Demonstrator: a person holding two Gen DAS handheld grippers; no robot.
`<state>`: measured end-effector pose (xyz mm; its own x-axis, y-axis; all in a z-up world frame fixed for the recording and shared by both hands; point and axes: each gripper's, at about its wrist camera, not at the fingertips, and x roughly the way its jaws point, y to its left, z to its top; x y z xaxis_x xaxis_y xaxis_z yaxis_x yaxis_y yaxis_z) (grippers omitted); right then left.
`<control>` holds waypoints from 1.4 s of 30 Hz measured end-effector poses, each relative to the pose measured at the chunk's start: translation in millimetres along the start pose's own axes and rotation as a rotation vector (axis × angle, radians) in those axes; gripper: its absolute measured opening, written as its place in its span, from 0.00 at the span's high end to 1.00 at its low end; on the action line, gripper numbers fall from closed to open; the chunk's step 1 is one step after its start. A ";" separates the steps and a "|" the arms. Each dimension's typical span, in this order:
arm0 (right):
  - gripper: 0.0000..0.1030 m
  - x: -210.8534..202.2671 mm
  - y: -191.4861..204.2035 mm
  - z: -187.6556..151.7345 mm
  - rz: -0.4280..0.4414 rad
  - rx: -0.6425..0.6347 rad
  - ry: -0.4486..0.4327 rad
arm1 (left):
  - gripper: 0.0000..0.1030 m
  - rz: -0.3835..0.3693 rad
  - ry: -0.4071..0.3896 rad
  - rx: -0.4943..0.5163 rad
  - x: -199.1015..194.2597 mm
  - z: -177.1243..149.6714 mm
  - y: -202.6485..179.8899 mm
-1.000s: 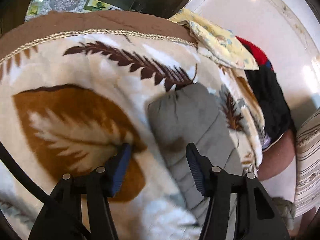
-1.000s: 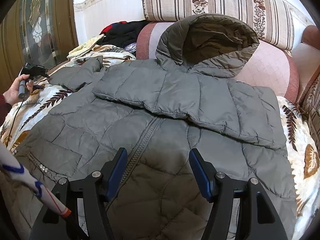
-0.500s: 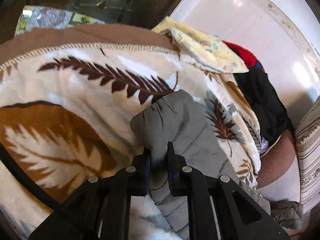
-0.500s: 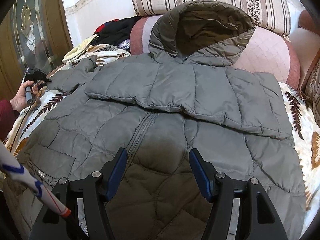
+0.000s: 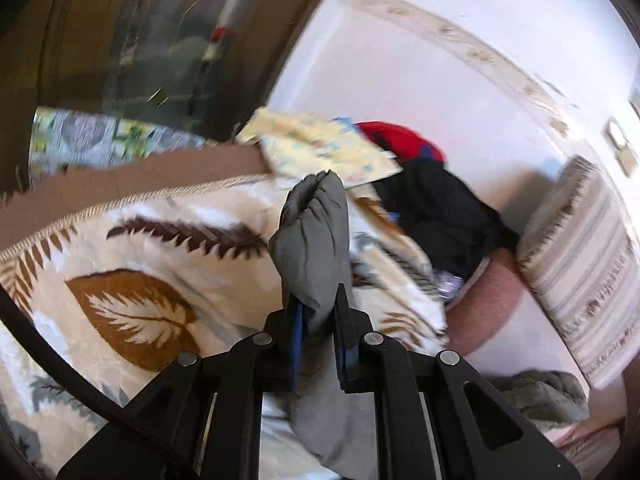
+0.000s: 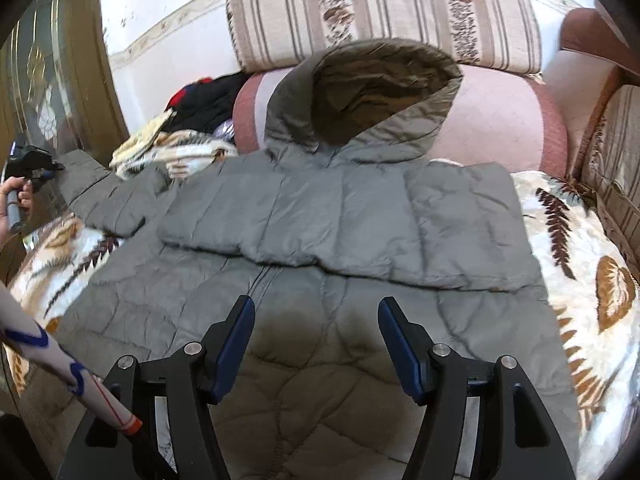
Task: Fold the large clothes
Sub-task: 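Grasp the sleeve cuff with the left gripper and lift it, then fold the held sleeve across the jacket body and open the left gripper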
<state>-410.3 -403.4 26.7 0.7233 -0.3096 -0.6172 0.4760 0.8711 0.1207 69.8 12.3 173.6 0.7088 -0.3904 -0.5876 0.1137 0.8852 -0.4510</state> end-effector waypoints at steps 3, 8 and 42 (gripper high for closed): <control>0.33 -7.8 -10.9 3.8 0.002 0.044 -0.014 | 0.88 -0.041 -0.001 0.050 -28.4 -6.1 -39.1; 0.33 -19.4 -33.7 10.1 0.020 0.138 -0.034 | 0.88 -0.110 0.018 0.142 -64.9 -32.3 -109.4; 0.33 -36.5 -109.8 19.5 0.030 0.391 -0.084 | 0.56 -0.252 0.460 0.678 -30.4 -410.9 -330.3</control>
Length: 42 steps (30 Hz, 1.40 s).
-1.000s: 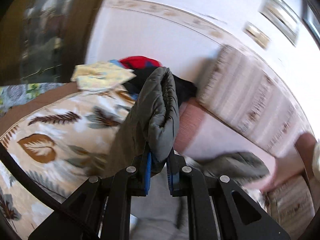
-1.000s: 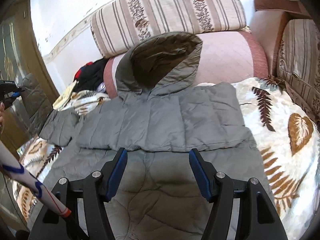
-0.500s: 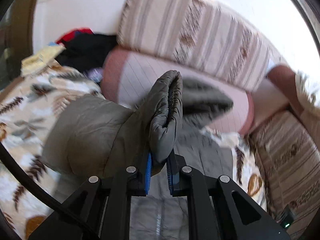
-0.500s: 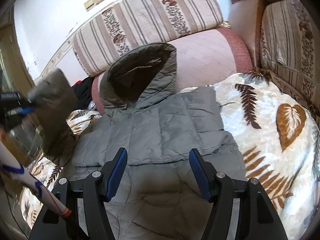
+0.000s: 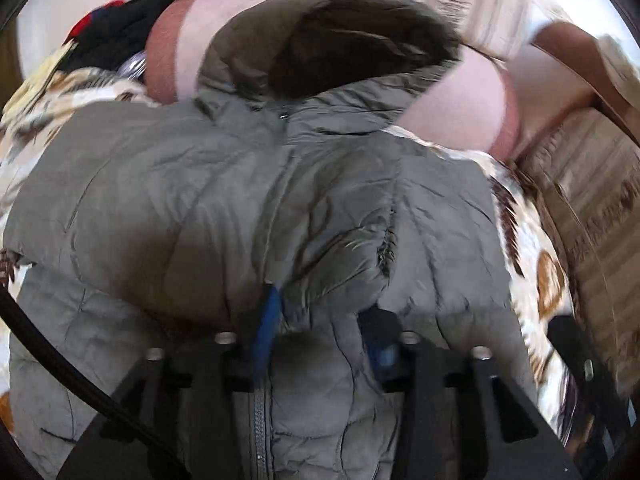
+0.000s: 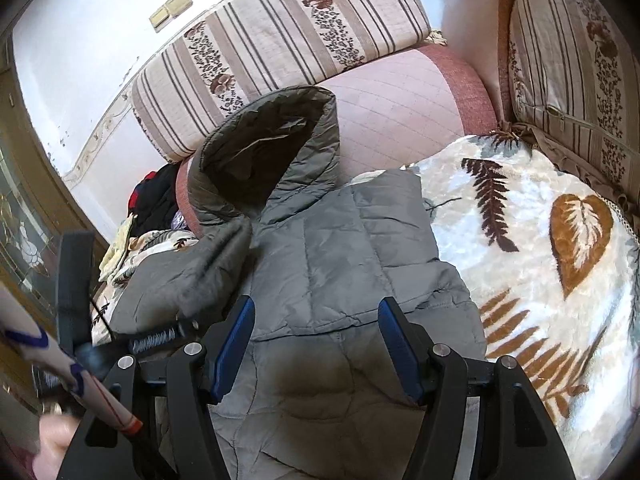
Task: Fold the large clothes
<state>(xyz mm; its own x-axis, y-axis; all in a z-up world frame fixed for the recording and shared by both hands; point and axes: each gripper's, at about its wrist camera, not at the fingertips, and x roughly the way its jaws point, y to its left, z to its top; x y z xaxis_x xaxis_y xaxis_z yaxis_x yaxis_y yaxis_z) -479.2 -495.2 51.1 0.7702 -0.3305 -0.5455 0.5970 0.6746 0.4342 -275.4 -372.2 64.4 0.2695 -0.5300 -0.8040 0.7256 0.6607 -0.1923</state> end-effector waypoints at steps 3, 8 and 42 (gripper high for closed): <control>0.33 5.9 -8.1 0.7 0.027 0.044 0.021 | 0.49 -0.055 -0.041 0.043 -26.8 -13.7 4.4; 0.32 28.8 -13.1 -3.7 0.137 0.098 0.095 | 0.44 0.080 -0.174 0.042 -66.5 -18.5 58.4; 0.79 108.8 8.3 -16.6 -0.030 -0.016 0.197 | 0.34 0.268 -0.122 -0.190 -2.1 -3.0 219.5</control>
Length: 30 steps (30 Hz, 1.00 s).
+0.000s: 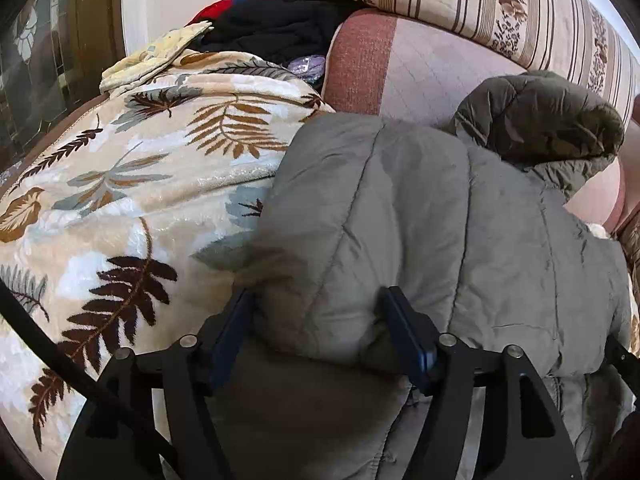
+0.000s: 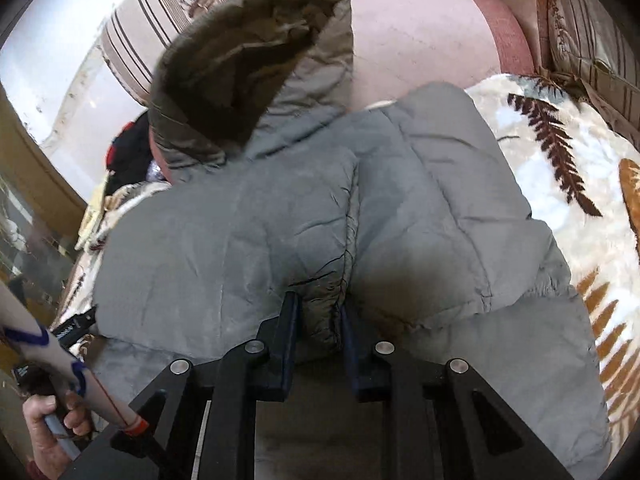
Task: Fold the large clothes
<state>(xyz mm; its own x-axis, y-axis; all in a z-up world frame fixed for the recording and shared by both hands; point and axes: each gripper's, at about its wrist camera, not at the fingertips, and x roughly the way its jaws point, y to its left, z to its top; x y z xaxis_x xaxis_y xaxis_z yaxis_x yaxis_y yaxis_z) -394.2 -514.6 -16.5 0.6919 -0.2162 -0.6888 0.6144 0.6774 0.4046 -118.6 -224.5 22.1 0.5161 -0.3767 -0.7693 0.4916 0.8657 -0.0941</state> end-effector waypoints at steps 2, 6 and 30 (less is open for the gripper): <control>0.79 2.3 -0.7 -0.5 -0.007 -0.001 0.003 | 0.33 0.003 0.003 0.002 1.4 -0.8 -0.1; 0.79 2.7 -0.9 0.5 -0.014 0.010 0.019 | 0.34 0.021 -0.034 0.012 -8.6 0.1 -2.5; 0.58 10.1 25.2 -7.6 -0.182 -0.207 -0.023 | 0.21 0.004 -0.064 0.211 -10.3 -34.8 -81.0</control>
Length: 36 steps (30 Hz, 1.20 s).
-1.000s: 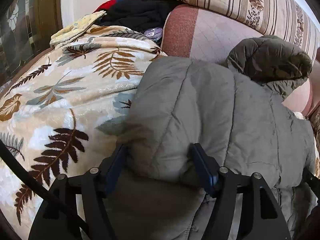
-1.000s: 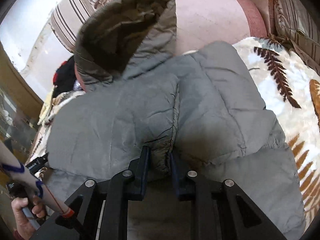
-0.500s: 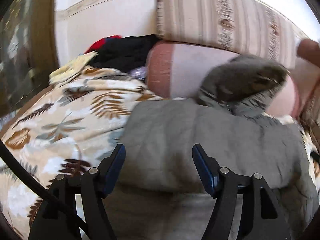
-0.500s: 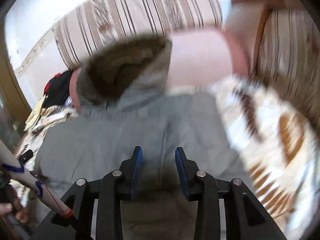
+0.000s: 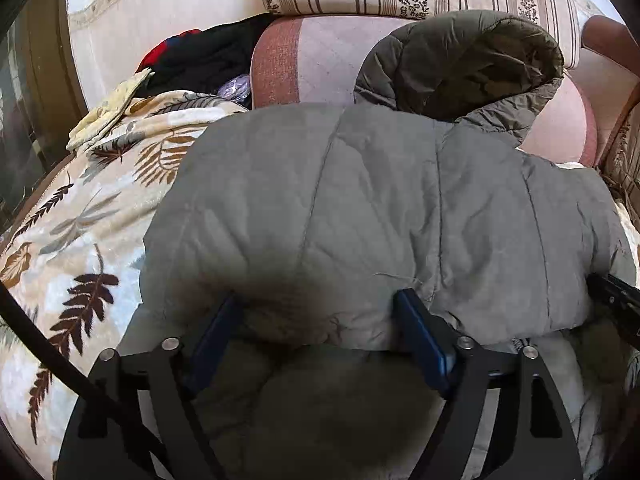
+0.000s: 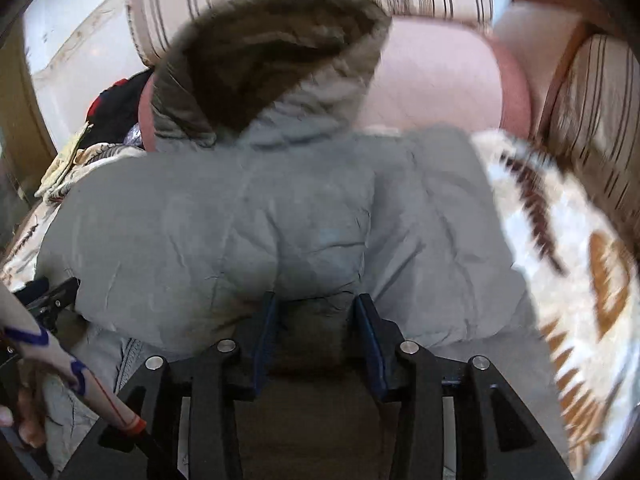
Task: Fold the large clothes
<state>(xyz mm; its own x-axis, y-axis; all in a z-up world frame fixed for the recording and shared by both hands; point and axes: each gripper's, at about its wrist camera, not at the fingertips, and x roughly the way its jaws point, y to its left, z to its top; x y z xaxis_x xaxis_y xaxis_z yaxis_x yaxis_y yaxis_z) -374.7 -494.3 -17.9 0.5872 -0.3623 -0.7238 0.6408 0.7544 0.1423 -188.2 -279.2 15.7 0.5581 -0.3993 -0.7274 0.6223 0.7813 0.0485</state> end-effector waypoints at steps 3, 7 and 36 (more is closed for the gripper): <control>0.56 -1.3 -0.6 -1.5 0.002 0.006 0.000 | 0.21 0.018 -0.011 0.016 -0.7 -2.2 -3.3; 0.56 -1.5 3.6 -3.7 -0.008 -0.008 -0.003 | 0.21 0.024 -0.017 0.021 -1.7 -3.9 -3.8; 0.43 -9.1 34.1 -4.5 -0.025 -0.156 -0.019 | 0.21 0.083 -0.041 0.071 -1.9 -6.5 -11.7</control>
<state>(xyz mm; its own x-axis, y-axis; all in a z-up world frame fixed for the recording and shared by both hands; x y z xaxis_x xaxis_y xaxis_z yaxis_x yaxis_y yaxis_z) -360.3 -462.8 -9.5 0.5821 -0.3916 -0.7127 0.5717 0.8203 0.0163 -200.1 -284.5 12.0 0.6300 -0.3553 -0.6906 0.6097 0.7770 0.1564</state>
